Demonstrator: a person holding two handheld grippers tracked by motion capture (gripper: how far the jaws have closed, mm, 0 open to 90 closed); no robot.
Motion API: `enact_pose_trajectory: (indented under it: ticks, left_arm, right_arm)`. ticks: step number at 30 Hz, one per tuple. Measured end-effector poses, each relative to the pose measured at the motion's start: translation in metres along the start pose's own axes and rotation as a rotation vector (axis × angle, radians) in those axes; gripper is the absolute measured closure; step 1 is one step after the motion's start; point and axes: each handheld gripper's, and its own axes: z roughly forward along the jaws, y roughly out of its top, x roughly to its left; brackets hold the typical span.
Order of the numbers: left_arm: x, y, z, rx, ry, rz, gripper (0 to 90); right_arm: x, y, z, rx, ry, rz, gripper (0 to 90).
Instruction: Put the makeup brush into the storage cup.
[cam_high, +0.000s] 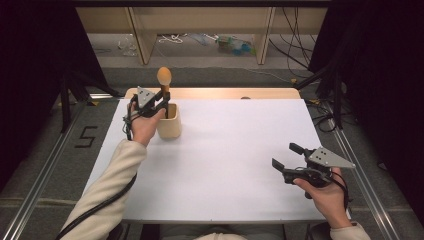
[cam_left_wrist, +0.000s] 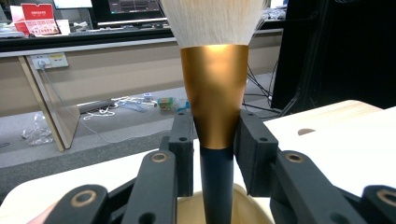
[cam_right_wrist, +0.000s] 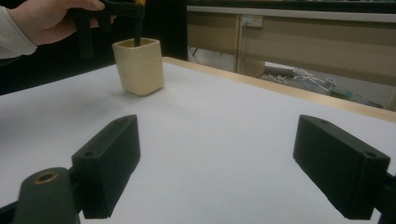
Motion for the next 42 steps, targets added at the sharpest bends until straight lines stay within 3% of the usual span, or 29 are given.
enact_pose_trajectory:
  ticks: [42]
  left_arm:
    - [0.0034,-0.0077,0.0018,0.026,-0.004,-0.016,69.3]
  right_arm:
    - [-0.0002,0.0,0.0001,0.001,0.003,0.003,15.9]
